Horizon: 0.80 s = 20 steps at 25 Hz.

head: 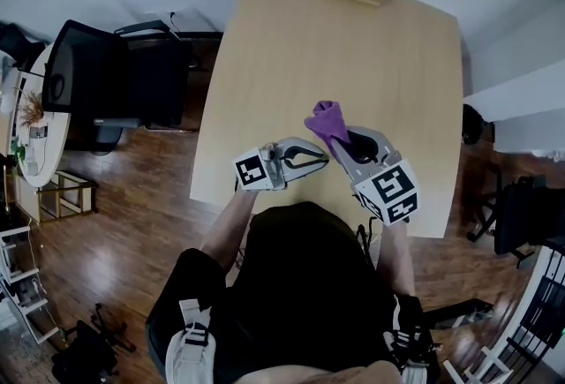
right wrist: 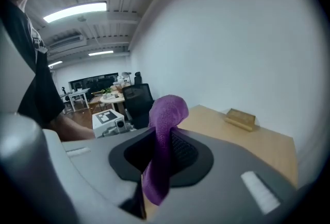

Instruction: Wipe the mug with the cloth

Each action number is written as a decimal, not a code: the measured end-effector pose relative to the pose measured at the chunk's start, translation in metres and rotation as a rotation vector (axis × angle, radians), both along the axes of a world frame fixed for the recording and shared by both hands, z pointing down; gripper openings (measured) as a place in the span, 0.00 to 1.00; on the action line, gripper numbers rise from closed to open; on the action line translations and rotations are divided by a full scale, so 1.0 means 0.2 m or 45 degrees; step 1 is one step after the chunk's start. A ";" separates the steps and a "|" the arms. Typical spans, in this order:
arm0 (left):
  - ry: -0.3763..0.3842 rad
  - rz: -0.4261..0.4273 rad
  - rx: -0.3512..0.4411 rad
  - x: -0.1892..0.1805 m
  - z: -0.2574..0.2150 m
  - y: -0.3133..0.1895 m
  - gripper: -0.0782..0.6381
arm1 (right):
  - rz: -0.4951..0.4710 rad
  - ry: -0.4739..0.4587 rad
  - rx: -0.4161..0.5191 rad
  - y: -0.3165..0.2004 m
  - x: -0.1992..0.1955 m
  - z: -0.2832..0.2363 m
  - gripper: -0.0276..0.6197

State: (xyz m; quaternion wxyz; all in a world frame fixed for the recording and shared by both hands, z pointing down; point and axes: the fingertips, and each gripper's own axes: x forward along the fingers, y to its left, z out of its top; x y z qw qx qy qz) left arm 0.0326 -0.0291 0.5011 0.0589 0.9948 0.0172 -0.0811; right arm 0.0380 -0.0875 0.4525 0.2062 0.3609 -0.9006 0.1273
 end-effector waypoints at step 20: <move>0.072 0.141 -0.131 -0.07 -0.06 0.03 0.17 | -0.071 -0.243 -0.128 0.02 0.03 0.06 0.14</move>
